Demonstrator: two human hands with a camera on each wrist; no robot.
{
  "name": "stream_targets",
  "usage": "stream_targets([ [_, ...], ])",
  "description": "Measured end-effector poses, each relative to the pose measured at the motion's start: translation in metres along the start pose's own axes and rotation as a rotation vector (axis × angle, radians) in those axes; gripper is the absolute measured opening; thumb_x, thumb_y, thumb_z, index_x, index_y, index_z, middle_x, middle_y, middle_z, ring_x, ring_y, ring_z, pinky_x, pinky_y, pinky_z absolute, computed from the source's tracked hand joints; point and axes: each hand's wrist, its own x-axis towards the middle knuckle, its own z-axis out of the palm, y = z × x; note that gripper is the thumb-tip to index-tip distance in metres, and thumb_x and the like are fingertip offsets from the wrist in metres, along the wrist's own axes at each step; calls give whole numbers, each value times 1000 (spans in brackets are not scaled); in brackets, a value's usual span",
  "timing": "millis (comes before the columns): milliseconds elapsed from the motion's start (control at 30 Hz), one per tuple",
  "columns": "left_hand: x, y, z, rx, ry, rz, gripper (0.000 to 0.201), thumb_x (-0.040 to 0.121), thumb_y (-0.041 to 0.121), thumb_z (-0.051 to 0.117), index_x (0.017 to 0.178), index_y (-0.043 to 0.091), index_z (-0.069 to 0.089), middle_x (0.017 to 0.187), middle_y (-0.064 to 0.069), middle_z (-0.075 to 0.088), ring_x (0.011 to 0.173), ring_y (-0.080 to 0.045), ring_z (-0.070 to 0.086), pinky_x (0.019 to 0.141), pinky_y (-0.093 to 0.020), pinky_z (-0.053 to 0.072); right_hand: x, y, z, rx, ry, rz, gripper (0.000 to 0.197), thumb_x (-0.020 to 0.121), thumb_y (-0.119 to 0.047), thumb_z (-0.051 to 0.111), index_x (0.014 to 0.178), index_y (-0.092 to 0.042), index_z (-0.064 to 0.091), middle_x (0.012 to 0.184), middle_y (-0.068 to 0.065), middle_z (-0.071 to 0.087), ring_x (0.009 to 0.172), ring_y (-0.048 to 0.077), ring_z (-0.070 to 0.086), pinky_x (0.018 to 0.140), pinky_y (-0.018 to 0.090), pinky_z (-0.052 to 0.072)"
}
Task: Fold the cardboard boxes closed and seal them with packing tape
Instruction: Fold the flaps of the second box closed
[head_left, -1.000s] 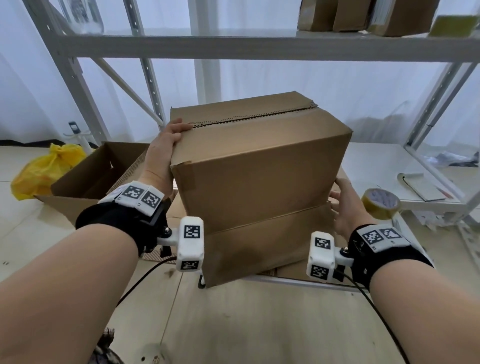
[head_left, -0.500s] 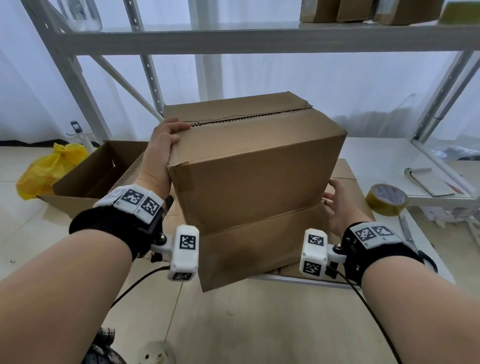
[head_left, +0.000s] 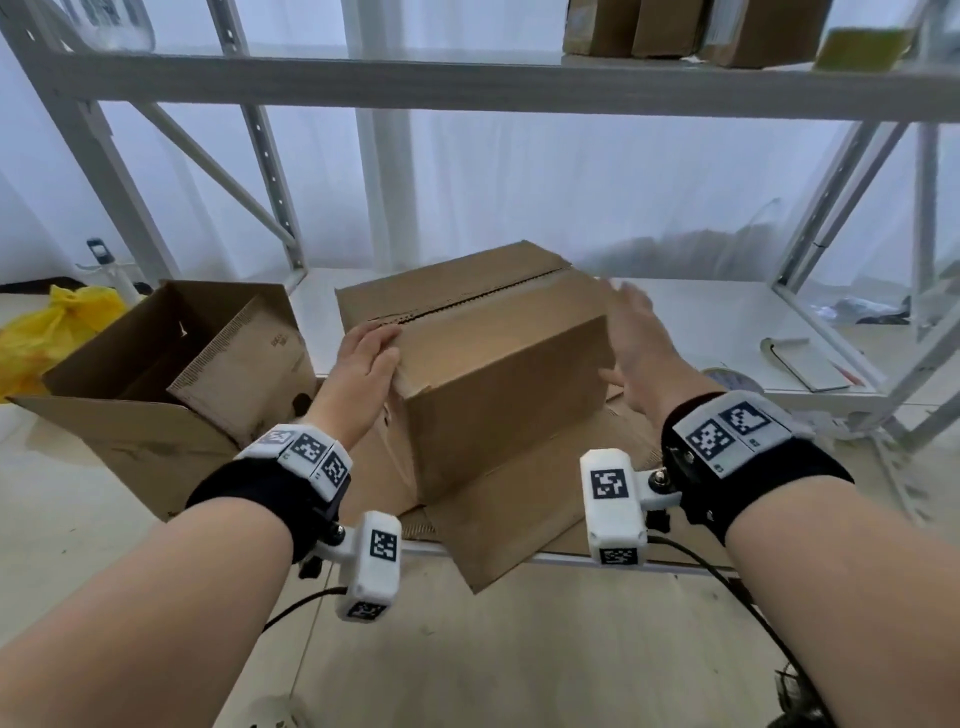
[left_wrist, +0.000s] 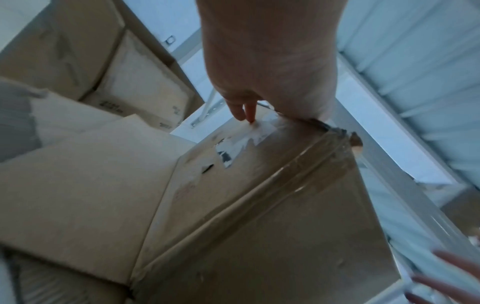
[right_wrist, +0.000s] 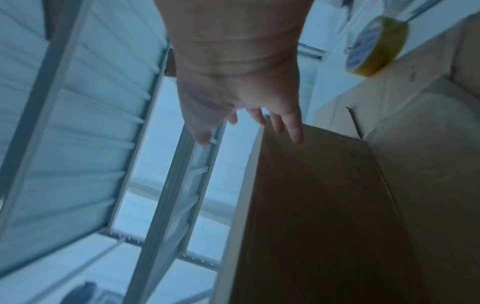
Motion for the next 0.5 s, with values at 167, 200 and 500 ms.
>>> stream_targets([
  [167, 11, 13, -11, 250, -60, -45, 44, 95, 41, 45, 135, 21, 45, 140, -5, 33, 127, -27, 39, 110, -35, 26, 1, 13, 19, -517, -178, -136, 57, 94, -40, 54, 146, -26, 36, 148, 8, 34, 131, 28, 40, 103, 34, 35],
  [200, 13, 16, -14, 341, -71, -51, 45, 94, 45, 45, 134, 23, 46, 139, -6, 35, 126, -30, 39, 108, -39, 28, 2, 17, 23, -575, -170, -152, 56, 93, -42, 53, 144, -27, 36, 148, 10, 32, 130, 30, 39, 107, 37, 34],
  [500, 40, 27, -21, 772, -200, -89, 75, 82, 76, 36, 142, 31, 36, 147, -11, 24, 137, -34, 19, 106, -51, 22, 43, 15, 18, -818, 30, -235, 58, 90, -50, 55, 132, -14, 41, 151, 20, 24, 144, 32, 15, 116, 43, 18],
])
